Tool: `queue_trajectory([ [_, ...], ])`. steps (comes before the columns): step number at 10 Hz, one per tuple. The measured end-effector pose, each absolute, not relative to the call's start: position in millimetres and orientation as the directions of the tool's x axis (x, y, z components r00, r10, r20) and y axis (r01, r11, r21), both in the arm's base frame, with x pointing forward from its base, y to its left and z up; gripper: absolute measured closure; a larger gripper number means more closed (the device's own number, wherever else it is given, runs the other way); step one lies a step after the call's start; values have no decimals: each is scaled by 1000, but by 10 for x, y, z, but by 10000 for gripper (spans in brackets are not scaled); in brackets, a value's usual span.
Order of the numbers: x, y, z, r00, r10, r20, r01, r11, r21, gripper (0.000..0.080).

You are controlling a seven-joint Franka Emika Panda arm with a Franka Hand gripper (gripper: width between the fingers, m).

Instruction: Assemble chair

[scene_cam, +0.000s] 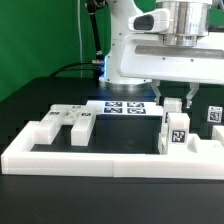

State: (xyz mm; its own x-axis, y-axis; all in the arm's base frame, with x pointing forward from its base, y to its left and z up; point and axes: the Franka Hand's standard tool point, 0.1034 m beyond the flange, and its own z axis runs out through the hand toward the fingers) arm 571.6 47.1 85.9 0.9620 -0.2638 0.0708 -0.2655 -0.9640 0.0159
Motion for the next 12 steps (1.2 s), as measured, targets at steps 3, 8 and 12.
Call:
queue_trajectory([
  [3,5713,471,856,849,-523,72,-524,-852,-4,512],
  [8,5695,431,846,558,-828,53,-827,-560,-43,510],
  [12,5685,413,839,303,-952,30,-951,-305,-58,509],
])
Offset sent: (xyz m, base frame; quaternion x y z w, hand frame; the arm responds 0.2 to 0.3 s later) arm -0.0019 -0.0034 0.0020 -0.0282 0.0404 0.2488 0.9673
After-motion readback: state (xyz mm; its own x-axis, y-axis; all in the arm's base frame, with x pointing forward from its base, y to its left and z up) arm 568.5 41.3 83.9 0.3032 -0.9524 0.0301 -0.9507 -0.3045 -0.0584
